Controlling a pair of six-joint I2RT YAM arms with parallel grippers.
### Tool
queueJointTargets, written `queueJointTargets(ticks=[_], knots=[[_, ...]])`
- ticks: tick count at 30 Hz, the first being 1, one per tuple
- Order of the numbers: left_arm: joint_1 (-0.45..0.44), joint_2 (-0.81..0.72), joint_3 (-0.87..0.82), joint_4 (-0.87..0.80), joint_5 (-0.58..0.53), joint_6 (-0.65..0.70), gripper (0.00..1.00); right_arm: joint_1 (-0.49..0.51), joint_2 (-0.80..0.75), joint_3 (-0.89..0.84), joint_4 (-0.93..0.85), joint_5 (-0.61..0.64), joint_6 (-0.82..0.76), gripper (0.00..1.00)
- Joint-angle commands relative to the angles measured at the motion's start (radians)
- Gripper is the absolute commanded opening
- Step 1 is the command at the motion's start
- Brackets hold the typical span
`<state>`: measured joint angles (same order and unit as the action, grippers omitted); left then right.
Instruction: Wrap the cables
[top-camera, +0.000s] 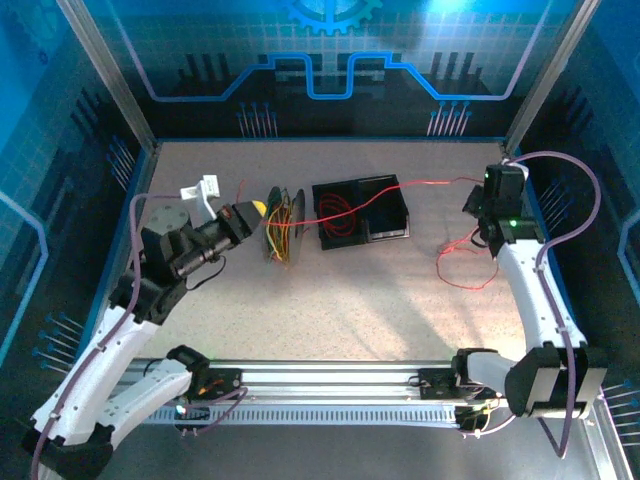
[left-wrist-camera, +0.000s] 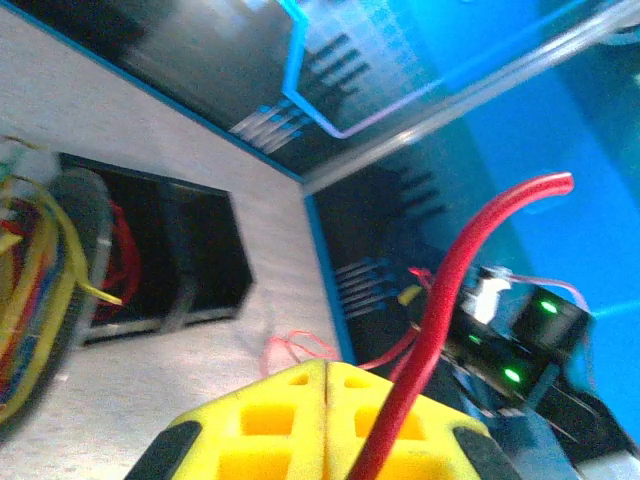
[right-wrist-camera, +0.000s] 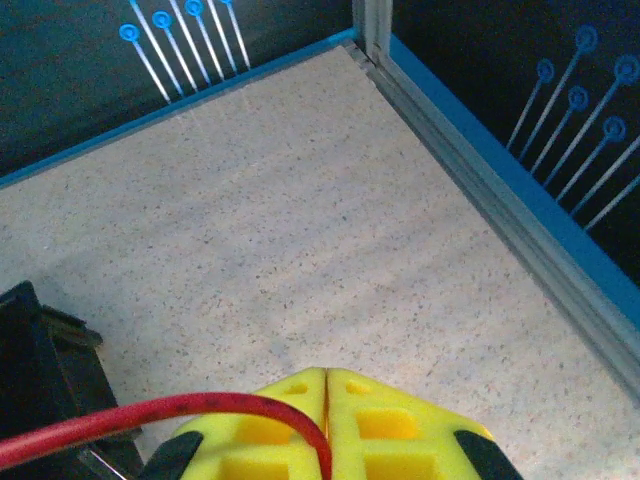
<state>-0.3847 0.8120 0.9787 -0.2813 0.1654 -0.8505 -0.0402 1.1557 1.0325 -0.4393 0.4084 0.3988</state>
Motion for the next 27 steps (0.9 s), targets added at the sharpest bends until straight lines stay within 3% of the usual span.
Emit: queueJointTargets(ticks=[1, 4, 11, 17, 22, 27], knots=[[0.021, 0.084, 0.071, -0.076, -0.055, 0.121, 0.00, -0.021, -0.052, -0.102, 0.113, -0.056, -0.097, 0.00], [0.013, 0.183, 0.104, -0.033, -0.041, 0.137, 0.00, -0.018, -0.051, -0.187, 0.140, -0.182, -0.104, 0.00], [-0.098, 0.328, 0.205, -0.047, -0.224, 0.262, 0.00, -0.019, -0.009, -0.208, 0.081, -0.296, -0.069, 0.62], [-0.144, 0.388, 0.238, -0.058, -0.311, 0.306, 0.00, -0.022, -0.145, -0.158, -0.034, -0.351, -0.057, 1.00], [-0.146, 0.394, 0.249, -0.077, -0.331, 0.322, 0.00, -0.097, -0.177, -0.084, -0.122, -0.475, -0.039, 1.00], [-0.144, 0.382, 0.271, -0.116, -0.340, 0.359, 0.00, -0.189, -0.153, -0.083, -0.118, -0.778, 0.092, 1.00]])
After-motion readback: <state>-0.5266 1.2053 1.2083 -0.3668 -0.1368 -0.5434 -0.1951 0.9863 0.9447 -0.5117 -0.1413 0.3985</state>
